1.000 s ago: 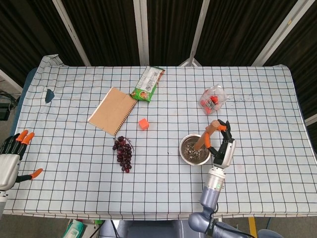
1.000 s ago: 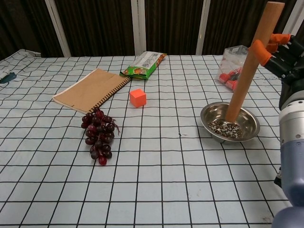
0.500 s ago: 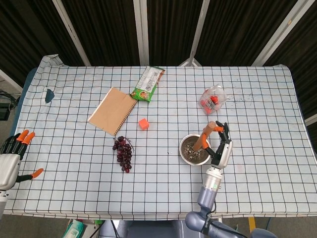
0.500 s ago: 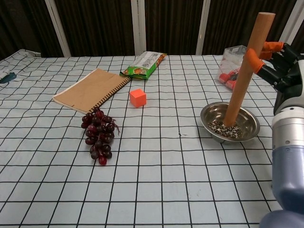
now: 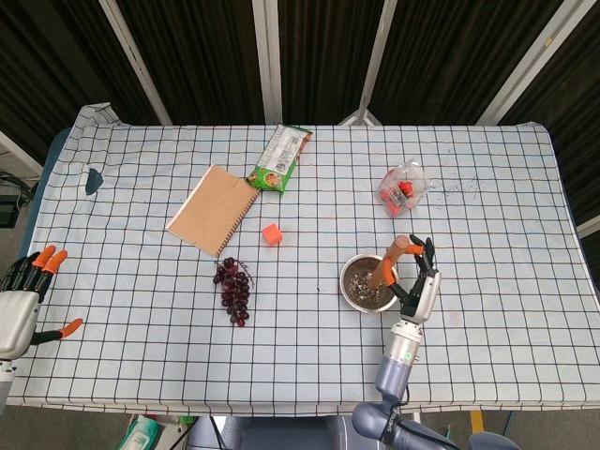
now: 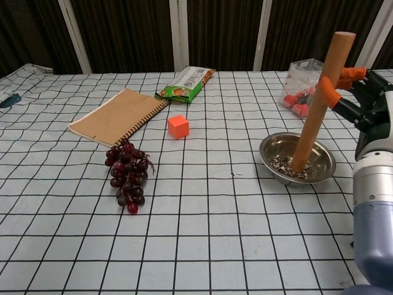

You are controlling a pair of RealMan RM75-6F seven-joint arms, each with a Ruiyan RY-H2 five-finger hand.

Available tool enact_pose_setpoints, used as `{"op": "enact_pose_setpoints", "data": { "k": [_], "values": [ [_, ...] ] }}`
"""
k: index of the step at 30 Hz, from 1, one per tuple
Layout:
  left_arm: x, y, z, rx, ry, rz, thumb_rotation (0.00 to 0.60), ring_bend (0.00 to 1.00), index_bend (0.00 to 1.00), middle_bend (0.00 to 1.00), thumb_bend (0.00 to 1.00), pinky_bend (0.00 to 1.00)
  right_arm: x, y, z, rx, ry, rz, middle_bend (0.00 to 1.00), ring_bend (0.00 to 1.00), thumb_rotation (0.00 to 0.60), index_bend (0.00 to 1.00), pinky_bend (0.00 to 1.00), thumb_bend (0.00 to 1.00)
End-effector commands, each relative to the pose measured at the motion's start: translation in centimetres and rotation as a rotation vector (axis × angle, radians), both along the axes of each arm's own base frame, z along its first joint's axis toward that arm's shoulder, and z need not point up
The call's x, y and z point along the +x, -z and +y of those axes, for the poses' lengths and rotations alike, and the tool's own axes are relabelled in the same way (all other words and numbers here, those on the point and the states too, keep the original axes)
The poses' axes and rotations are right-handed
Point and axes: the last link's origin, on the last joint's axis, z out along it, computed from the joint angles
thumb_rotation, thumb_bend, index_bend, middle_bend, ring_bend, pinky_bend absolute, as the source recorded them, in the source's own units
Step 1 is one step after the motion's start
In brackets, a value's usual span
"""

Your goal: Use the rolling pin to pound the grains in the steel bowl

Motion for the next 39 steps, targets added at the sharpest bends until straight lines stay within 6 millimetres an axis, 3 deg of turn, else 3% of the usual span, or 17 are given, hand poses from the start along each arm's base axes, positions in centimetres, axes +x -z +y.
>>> {"op": "enact_pose_setpoints", "data": {
  "k": [1,18,39],
  "values": [
    [0.0,0.0,0.0,-0.001,0.0,0.0,0.6,0.0,0.0,0.0,0.05,0.0,0.0,0.0,0.1,0.0,-0.003,0.004,0.63,0.24,0.6,0.79,0.0,0.55],
    [0.0,0.0,0.0,0.002,0.0,0.001,0.6,0.0,0.0,0.0,0.06,0.0,1.9,-2.0,-0.5,-0.071,-0.056,-0.003,0.63,0.24,0.6,0.79,0.0,0.55],
    [0.0,0.0,0.1,0.002,-0.002,-0.002,0.6,0.0,0.0,0.0,0.05,0.0,1.4,0.2,0.6,0.01,-0.034,0.02,0.63,0.24,0.6,0.79,0.0,0.55]
  ]
}}
